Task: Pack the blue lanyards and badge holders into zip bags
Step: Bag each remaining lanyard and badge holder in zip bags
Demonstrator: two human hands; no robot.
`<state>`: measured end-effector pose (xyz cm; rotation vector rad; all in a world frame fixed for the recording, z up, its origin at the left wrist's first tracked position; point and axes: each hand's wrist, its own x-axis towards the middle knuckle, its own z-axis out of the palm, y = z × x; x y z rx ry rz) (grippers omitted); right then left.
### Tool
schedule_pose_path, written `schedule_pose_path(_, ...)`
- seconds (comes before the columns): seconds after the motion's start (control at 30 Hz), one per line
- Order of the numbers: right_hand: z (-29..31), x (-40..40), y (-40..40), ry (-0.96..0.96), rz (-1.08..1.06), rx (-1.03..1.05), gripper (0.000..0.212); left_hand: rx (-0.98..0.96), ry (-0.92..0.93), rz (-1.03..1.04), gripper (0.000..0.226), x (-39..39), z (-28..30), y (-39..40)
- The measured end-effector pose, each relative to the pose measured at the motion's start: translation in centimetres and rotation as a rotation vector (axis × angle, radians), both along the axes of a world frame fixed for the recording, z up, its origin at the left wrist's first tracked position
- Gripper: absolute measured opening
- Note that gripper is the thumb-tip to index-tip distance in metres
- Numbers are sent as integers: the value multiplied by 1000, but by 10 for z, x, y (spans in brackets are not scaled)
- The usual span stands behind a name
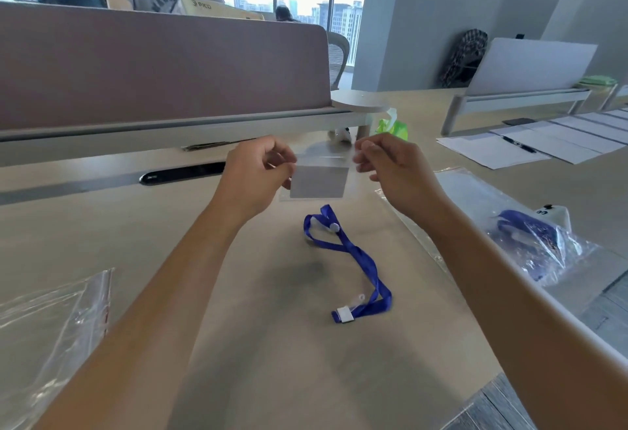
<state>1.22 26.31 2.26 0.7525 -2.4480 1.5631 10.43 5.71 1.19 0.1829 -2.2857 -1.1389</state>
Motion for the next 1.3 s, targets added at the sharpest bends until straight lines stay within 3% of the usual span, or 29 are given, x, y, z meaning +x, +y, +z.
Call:
schedule_pose_path(0.13, -30, -9, -4, -60, -105, 149, 17, -58, 2, 81, 5, -1, -13, -13)
schedule_pose_path(0.3, -65, -8, -14, -66, -41, 495, 2, -108, -23, 118, 8, -3, -27, -26)
schedule_pose_path(0.43, -84, -11, -21, -46, -41, 650, 9, -125, -24, 148, 5, -6, -32, -26)
schedule_pose_path(0.53, -87, -14, -21, -115, -46, 514, 12, -114, -33, 124, 3, -5, -32, -27)
schedule_pose_path(0.73, -54, -20, -4, -433, -50, -43, 7, -75, -17, 28, 9, 1, -24, -26)
schedule_pose_path(0.97, -4, -9, 0, -213, 18, -122, 13, -72, -100, -115, 12, 3, -15, -2)
schedule_pose_path(1.17, 4, 21, -3, 165, 25, 70, 18, -40, 6, -50, 17, -4, -19, 18)
schedule_pose_path(1.3, 7, 35, -3, 304, -3, 268, 36, -34, 65, -43, 11, -2, -11, 19)
